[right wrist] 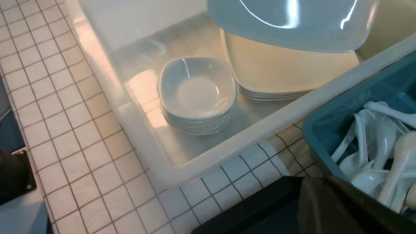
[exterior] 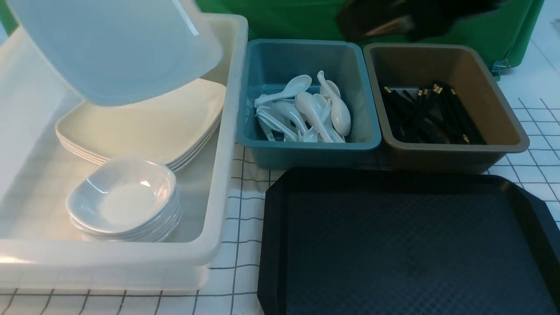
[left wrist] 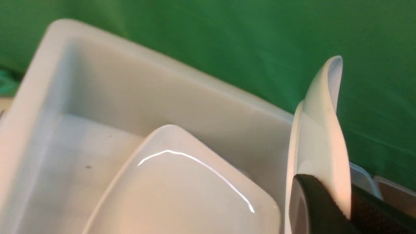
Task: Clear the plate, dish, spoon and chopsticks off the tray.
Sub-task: Use the left arm to put the plate into the large storage box on the left
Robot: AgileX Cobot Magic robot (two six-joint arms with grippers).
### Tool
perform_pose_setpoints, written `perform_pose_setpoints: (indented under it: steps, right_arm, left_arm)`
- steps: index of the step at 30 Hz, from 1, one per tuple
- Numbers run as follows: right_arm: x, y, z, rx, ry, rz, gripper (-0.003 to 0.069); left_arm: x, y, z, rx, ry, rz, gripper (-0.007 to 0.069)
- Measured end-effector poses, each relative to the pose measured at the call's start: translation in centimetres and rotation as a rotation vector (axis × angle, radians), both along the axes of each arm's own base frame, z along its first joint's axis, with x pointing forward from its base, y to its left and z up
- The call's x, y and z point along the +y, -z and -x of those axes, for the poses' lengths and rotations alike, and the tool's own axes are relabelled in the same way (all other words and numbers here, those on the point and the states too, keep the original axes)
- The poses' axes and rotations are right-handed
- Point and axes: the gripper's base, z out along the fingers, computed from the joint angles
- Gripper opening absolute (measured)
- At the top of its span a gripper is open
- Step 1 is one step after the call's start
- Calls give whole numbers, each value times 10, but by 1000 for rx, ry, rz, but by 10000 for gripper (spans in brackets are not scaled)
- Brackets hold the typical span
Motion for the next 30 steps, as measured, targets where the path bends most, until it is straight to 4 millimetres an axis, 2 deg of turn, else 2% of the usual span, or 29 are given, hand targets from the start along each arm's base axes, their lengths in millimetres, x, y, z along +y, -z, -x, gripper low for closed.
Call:
perform_pose_setpoints:
  steps: [2, 3, 4, 5, 7, 8, 13, 21, 25, 30]
  right_arm:
    - [9, -1, -5, -8, 0, -6, 19]
    - [15, 0, -9, -5, -1, -7, 19]
    - [15, -1, -10, -9, -2, -10, 19]
    - [22, -1, -14, -9, -4, -15, 19]
    - [27, 0, -17, -9, -7, -17, 19]
    - [32, -1, -21, -13, -9, -22, 19]
    - [44, 0, -30, -10, -9, -33, 19]
    - [50, 5, -30, 2, -22, -26, 19]
    - [51, 5, -30, 7, -20, -27, 19]
    - [51, 5, -30, 26, -8, -32, 19]
  left_arm:
    - [6, 18, 1, 20, -48, 16, 16]
    - [8, 34, 1, 42, -79, 30, 16]
    - [9, 35, 1, 39, -88, 31, 16]
    - [10, 51, 2, 49, -122, 40, 17]
    - [10, 61, 3, 57, -143, 47, 17]
    - [9, 72, 3, 55, -170, 58, 17]
    - [4, 92, 2, 55, -218, 71, 17]
    - [-6, 116, -12, 108, -192, 87, 24]
    - [-5, 125, -15, 132, -194, 83, 73]
    - [-6, 139, -17, 191, -190, 59, 262]
